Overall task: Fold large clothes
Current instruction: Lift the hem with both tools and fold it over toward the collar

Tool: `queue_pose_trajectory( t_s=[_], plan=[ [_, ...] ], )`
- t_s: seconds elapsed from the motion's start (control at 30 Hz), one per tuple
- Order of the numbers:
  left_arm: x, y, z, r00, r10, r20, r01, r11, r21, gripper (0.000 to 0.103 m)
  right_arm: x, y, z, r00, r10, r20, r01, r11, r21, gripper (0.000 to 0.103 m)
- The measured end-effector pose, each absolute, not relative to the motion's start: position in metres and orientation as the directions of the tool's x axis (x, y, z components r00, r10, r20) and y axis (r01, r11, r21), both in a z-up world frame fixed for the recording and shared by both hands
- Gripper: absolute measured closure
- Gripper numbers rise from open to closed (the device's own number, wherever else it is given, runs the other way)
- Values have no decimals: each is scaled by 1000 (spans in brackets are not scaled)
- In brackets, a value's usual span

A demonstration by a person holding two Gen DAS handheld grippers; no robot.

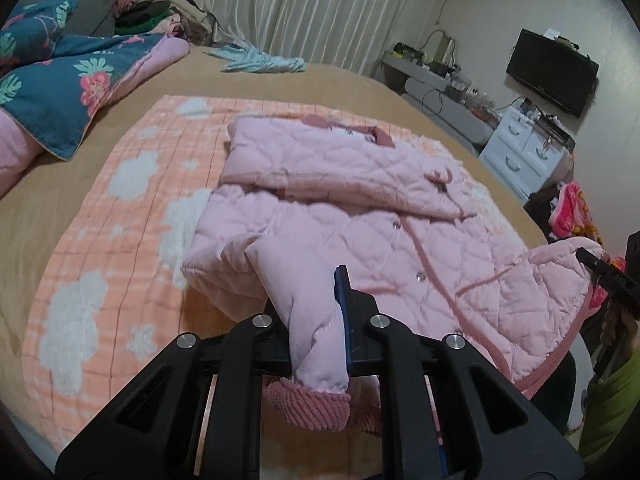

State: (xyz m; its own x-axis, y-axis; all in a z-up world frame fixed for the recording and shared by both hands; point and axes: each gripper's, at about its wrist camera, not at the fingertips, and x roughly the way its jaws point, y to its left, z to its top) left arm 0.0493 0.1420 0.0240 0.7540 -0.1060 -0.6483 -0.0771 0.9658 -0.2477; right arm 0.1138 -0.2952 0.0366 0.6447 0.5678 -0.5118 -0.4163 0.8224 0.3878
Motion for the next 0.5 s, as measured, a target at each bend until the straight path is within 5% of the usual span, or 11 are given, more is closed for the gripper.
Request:
queue_pose_trajectory(
  t_s=[0.5],
  plan=[
    [83,149,56,801,-100,-590,-79,960,-270,95,147,-289,68,679,554,-481,-403,830,386,85]
  ],
)
